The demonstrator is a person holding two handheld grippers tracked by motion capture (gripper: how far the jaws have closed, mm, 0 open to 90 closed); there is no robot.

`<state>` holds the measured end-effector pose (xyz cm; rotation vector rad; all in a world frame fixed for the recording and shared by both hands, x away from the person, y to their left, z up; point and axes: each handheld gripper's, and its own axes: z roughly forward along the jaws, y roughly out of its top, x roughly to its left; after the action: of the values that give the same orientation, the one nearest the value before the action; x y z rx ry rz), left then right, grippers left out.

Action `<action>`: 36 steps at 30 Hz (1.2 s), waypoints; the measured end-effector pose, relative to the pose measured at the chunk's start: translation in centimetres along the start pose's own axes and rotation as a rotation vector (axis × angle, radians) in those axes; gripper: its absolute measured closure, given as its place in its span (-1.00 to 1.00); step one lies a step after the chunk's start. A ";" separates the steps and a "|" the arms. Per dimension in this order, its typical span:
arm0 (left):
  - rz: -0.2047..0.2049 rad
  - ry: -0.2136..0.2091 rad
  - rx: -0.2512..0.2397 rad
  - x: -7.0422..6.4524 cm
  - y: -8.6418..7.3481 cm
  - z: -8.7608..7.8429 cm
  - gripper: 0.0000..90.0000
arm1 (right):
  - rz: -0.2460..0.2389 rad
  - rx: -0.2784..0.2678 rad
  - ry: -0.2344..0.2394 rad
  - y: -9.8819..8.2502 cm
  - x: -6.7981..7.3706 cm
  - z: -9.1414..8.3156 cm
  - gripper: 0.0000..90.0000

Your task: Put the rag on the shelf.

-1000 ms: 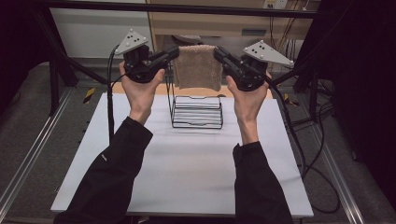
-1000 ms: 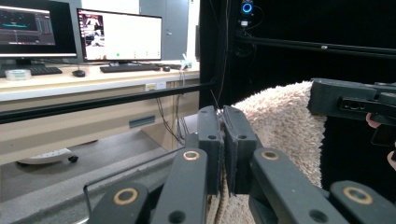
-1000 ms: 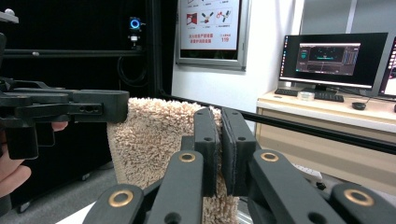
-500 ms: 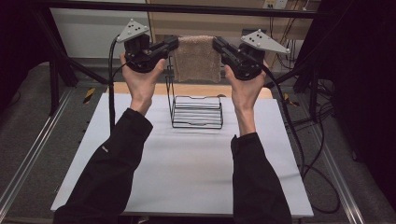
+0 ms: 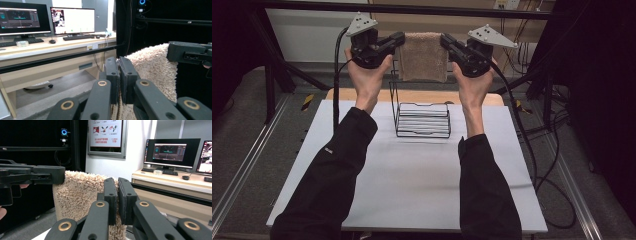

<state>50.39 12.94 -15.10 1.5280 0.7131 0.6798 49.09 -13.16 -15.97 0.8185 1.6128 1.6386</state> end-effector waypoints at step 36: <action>0.040 -0.006 0.083 1.3 -3.4 1.5 0.92 | 0.001 0.089 0.027 -3.6 -1.5 2.0 0.91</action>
<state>52.25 13.15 -18.57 1.6238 0.7154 0.6822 51.72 -13.28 -19.50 0.8458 1.7152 1.5944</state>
